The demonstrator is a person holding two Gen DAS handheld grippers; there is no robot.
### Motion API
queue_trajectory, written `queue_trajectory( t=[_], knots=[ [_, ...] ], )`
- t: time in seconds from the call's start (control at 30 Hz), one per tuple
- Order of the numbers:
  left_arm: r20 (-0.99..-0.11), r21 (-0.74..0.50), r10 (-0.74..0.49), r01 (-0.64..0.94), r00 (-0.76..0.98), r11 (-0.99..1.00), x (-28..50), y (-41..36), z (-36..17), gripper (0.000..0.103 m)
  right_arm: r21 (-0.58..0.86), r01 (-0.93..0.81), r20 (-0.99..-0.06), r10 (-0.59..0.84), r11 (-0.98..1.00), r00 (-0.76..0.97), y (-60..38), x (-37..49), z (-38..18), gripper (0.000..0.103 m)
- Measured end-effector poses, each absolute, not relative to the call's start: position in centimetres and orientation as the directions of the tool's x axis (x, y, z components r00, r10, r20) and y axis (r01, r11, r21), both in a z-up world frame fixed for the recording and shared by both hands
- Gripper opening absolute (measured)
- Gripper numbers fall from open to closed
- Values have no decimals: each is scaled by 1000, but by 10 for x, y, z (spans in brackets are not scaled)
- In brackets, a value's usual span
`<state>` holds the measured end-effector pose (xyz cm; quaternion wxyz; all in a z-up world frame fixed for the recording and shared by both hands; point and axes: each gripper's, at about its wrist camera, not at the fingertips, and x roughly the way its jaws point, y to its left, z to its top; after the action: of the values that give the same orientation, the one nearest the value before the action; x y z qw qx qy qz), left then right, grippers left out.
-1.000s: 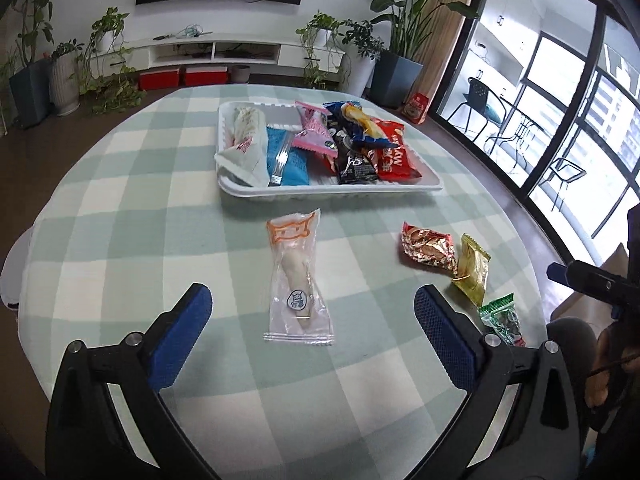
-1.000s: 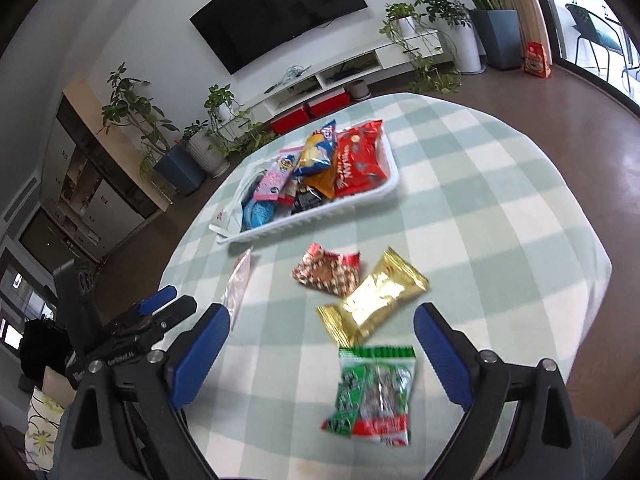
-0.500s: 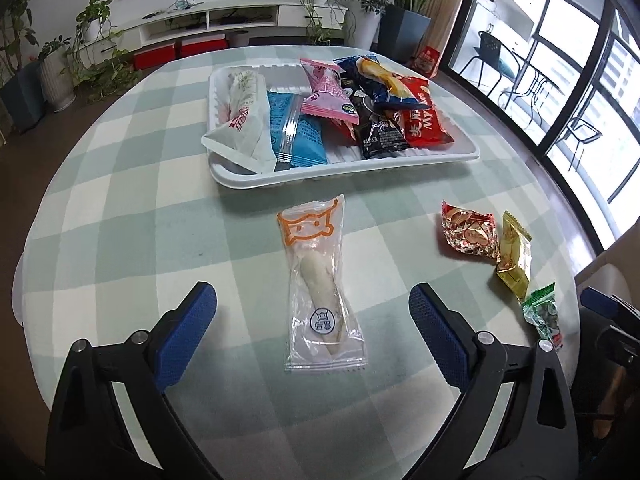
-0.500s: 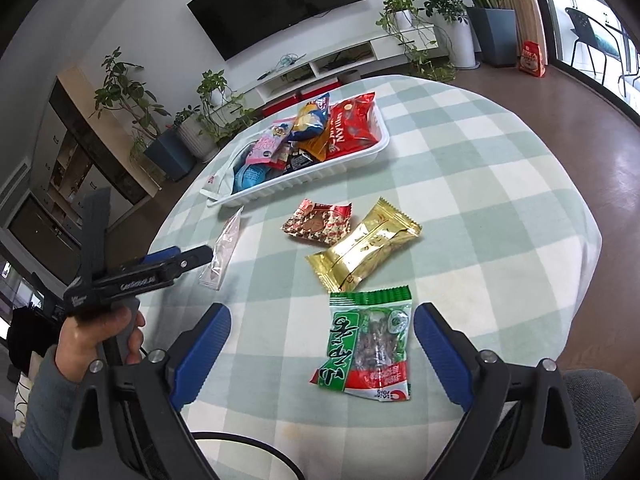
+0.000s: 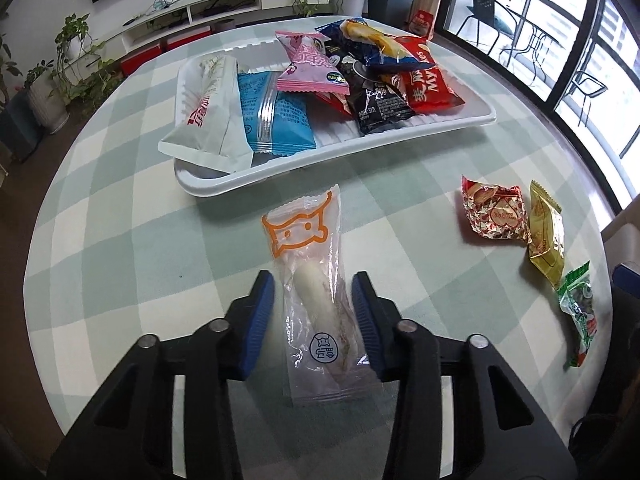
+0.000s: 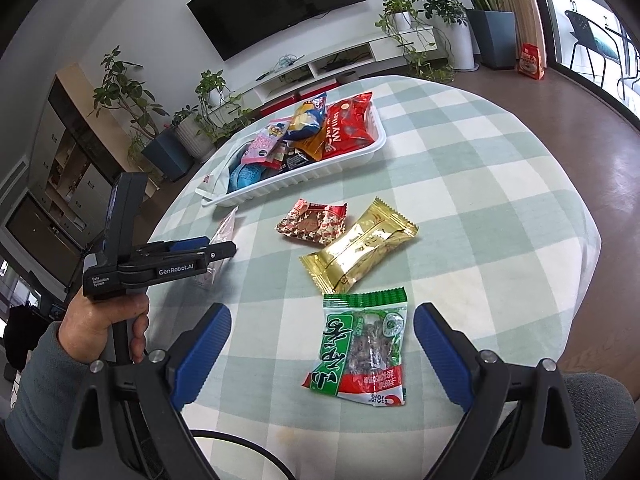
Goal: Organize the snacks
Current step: 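Close left gripper on clear packet with orange print while right gripper grasps gold wrapper, then carry clear packet in left gripper and gold wrapper in right gripper into tray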
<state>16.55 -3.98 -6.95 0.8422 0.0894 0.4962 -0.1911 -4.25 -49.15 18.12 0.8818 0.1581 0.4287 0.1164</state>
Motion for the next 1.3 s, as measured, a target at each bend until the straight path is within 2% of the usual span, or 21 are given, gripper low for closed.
queue_trajectory(
  t=[0.2,0.37,0.53,0.67,0.87,1.2,1.3],
  knots=[
    [-866,-13,-235,451,440,893,160,-43,-69,26,372,-70,-719,335,926,608,-490,-42,182,94],
    [-851,-43,-272,457,449,888,151,-37,-65,23,362,-55,-728,318,931,607,-493,-37,186,94],
    [-804,-161,-368,425,468,891,129,-14,-60,23,337,-23,-770,289,941,569,-497,-13,186,90],
    [-769,-237,-426,406,476,883,109,-1,-61,23,392,31,-817,332,919,471,-498,19,167,74],
    [-742,-274,-459,405,488,872,97,5,-60,23,389,99,-865,327,916,380,-492,53,146,69],
    [-733,-301,-482,406,480,863,94,6,-66,23,90,-36,-906,97,995,411,-455,63,142,59],
    [-734,-301,-480,403,481,864,95,7,-68,23,41,-55,-903,60,998,425,-455,59,142,48]
  ],
)
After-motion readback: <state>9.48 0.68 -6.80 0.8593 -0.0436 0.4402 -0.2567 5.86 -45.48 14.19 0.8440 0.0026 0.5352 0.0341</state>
